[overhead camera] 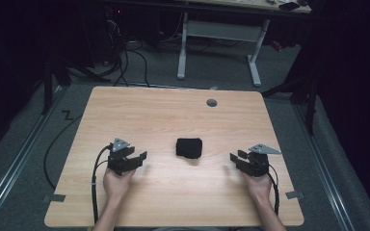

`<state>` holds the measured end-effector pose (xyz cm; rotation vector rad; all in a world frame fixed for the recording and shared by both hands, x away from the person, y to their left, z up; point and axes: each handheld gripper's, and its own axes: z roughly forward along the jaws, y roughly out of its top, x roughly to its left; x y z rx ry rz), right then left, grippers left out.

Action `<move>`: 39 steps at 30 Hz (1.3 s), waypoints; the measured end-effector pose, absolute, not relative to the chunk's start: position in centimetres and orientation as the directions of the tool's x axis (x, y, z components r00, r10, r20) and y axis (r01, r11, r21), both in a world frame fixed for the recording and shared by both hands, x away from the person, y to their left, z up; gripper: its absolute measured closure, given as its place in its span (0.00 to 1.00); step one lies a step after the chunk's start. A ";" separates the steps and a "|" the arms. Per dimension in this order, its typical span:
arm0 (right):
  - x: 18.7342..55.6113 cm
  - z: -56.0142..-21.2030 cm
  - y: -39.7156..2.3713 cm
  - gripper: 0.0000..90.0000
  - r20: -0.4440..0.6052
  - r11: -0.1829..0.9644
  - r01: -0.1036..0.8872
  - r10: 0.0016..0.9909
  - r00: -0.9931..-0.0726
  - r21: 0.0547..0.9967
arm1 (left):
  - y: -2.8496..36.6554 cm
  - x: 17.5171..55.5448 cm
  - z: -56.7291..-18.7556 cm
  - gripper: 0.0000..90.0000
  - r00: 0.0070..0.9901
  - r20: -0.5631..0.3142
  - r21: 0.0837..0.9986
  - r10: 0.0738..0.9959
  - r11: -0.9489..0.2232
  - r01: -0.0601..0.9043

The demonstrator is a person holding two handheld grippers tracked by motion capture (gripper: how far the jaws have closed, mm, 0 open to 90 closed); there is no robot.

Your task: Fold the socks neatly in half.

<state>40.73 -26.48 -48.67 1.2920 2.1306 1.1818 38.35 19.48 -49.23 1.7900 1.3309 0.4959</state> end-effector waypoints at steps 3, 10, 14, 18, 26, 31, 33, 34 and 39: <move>41.5 -48.8 -26.9 0.63 0.081 0.235 0.551 0.869 -0.488 0.801 | 19.7 39.0 -49.5 0.46 0.330 -0.117 0.782 0.937 -0.118 0.612; 42.2 -49.6 -27.2 0.62 0.047 0.261 0.576 0.885 -0.464 0.775 | 20.1 39.5 -50.5 0.46 0.304 -0.095 0.773 0.948 -0.123 0.623; 42.6 -50.2 -27.3 0.59 0.037 0.270 0.594 0.891 -0.452 0.758 | 20.0 39.8 -50.7 0.46 0.242 -0.089 0.787 0.966 -0.080 0.611; 43.0 -50.3 -27.1 0.57 0.015 0.278 0.599 0.900 -0.435 0.751 | 19.6 40.1 -50.7 0.44 0.254 -0.039 0.772 0.966 -0.132 0.622; 43.1 -50.5 -27.1 0.50 -0.025 0.286 0.594 0.913 -0.408 0.752 | 19.2 40.1 -50.8 0.39 0.273 -0.007 0.765 0.962 -0.171 0.620; 43.1 -50.5 -27.2 0.45 -0.024 0.277 0.601 0.919 -0.394 0.750 | 19.1 40.1 -50.8 0.39 0.272 -0.001 0.764 0.962 -0.174 0.621; 43.1 -50.5 -27.2 0.44 -0.024 0.276 0.602 0.920 -0.391 0.749 | 19.1 40.0 -50.8 0.39 0.273 -0.001 0.764 0.962 -0.175 0.621; 43.1 -50.5 -27.2 0.44 -0.025 0.276 0.602 0.920 -0.391 0.749 | 19.1 40.0 -50.8 0.39 0.273 -0.002 0.764 0.962 -0.174 0.621; 43.2 -50.5 -27.0 0.44 -0.021 0.275 0.604 0.920 -0.392 0.748 | 19.1 39.9 -50.8 0.43 0.271 -0.002 0.766 0.963 -0.173 0.619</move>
